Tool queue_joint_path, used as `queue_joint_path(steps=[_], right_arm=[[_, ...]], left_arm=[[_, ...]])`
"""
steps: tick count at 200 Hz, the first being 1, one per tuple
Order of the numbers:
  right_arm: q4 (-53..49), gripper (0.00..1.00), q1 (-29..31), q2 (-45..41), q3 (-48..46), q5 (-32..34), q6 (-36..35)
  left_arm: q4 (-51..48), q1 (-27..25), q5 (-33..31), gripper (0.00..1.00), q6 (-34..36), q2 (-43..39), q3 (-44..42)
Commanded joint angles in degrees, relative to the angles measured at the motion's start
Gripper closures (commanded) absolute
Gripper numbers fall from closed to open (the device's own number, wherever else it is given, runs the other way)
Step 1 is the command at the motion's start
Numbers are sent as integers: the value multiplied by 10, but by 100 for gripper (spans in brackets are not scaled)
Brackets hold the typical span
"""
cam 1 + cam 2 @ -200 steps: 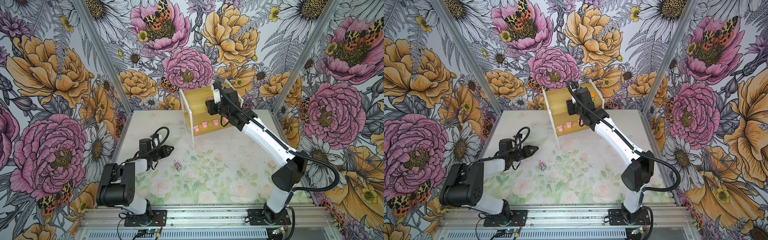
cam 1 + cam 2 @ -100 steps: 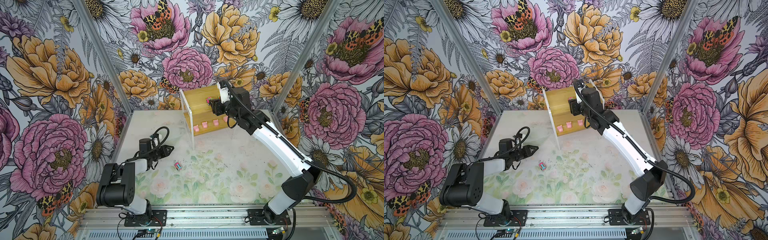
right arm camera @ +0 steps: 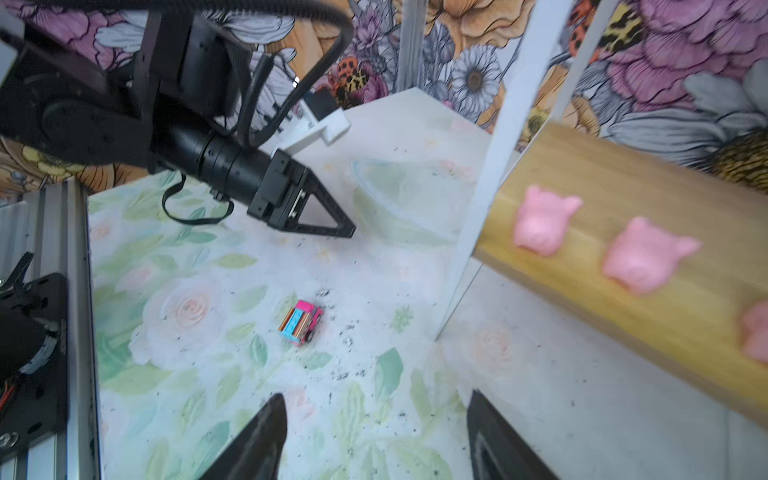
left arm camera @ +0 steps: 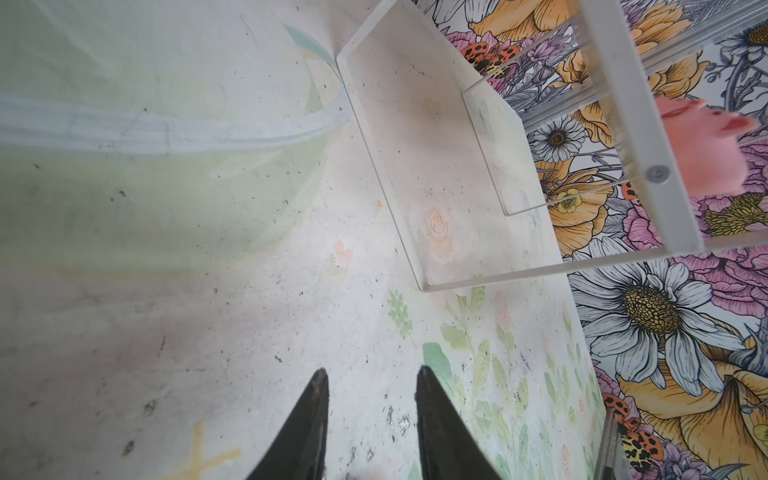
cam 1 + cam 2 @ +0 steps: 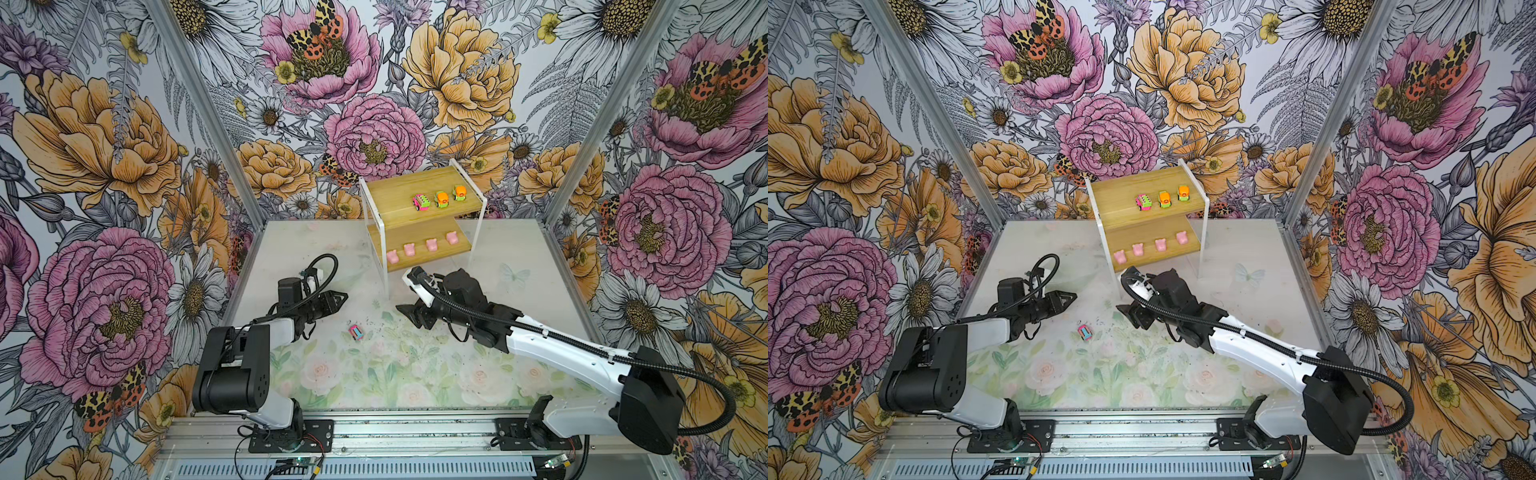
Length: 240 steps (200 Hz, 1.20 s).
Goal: Place and organize the plastic toys onto the shelf
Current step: 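Move the right gripper down over the blue-and-pink car on the table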
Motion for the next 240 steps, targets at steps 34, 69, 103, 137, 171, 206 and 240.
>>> queue_joint_path(steps=[34, 69, 103, 137, 171, 206, 240], right_arm=[[242, 28, 120, 164, -19, 55, 33], [249, 26, 130, 258, 48, 77, 58], [242, 25, 127, 319, 97, 83, 71], [230, 26, 123, 364, 129, 81, 89], [208, 27, 115, 391, 154, 73, 108], [208, 29, 107, 406, 162, 70, 125], [208, 31, 97, 418, 164, 64, 133]], left_arm=[[18, 10, 2, 62, -12, 4, -9], [29, 19, 5, 61, -21, 5, -15], [30, 22, 6, 61, -23, 9, -14], [33, 25, 6, 61, -27, 12, -14], [33, 26, 7, 61, -28, 16, -13], [33, 26, 8, 61, -28, 18, -11], [33, 26, 8, 61, -28, 19, -11]])
